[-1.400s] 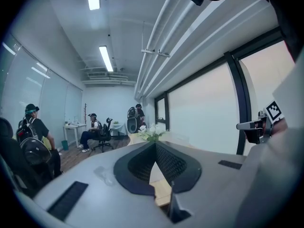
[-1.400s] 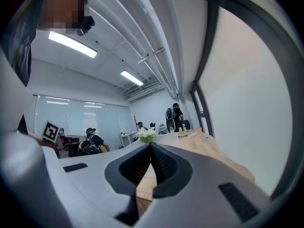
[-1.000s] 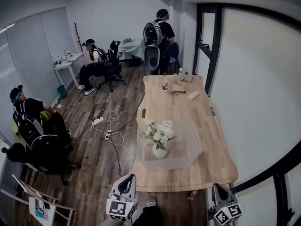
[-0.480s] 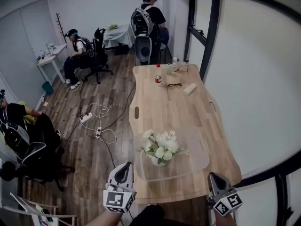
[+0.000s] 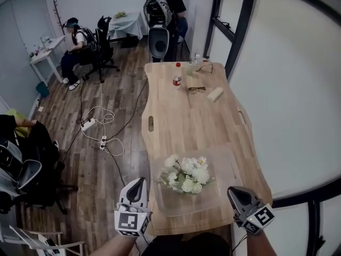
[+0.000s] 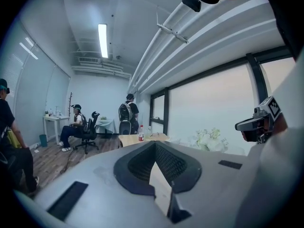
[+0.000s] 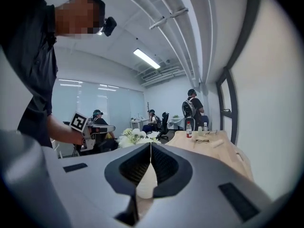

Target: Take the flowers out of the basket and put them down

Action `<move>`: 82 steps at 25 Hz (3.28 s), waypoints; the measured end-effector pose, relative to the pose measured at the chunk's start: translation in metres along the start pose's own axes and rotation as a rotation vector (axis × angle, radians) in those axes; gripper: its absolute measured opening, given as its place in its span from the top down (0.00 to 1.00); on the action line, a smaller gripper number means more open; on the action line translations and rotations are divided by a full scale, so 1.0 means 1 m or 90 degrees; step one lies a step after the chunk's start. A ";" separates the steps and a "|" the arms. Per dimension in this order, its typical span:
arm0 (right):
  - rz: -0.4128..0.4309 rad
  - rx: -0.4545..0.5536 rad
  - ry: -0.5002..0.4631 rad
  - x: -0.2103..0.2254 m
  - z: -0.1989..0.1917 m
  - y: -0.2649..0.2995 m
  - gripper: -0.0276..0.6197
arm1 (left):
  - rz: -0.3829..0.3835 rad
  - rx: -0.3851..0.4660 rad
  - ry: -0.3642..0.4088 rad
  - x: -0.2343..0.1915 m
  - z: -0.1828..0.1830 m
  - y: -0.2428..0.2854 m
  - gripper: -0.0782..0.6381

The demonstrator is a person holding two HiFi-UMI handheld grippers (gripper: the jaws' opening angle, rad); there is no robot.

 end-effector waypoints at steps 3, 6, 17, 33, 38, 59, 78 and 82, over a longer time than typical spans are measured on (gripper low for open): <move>0.010 -0.005 0.006 0.006 0.000 0.010 0.92 | -0.003 0.001 -0.002 -0.001 0.003 0.007 0.88; 0.035 -0.015 -0.009 0.011 -0.004 0.018 0.92 | 0.001 0.003 0.002 0.001 0.002 0.009 0.88; 0.100 -0.075 -0.061 0.049 -0.026 0.062 0.92 | 0.128 0.021 -0.010 -0.010 0.000 -0.022 0.88; 0.294 -0.139 -0.155 0.036 -0.053 0.135 0.92 | 0.212 0.048 -0.019 -0.029 0.013 -0.036 0.88; 0.384 -0.132 -0.185 0.021 -0.060 0.151 0.70 | 0.240 0.053 -0.029 -0.040 0.014 -0.044 0.88; 0.449 -0.123 -0.154 -0.034 -0.115 0.233 0.56 | 0.319 0.044 -0.011 -0.037 0.013 -0.082 0.88; 0.423 -0.070 -0.150 -0.023 -0.067 0.207 0.56 | 0.268 0.058 0.003 -0.015 0.022 -0.066 0.88; 0.408 -0.071 -0.152 -0.019 -0.062 0.201 0.56 | 0.254 0.059 0.004 -0.012 0.021 -0.061 0.88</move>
Point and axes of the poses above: the fingertips, and each gripper's own axes: y forward along the fingers, x to its right, z out of its top, the point moved 8 cm from there along -y, backward along the fingers, and after that the axes turned 12 degrees about -y, right-handed, at the moved point
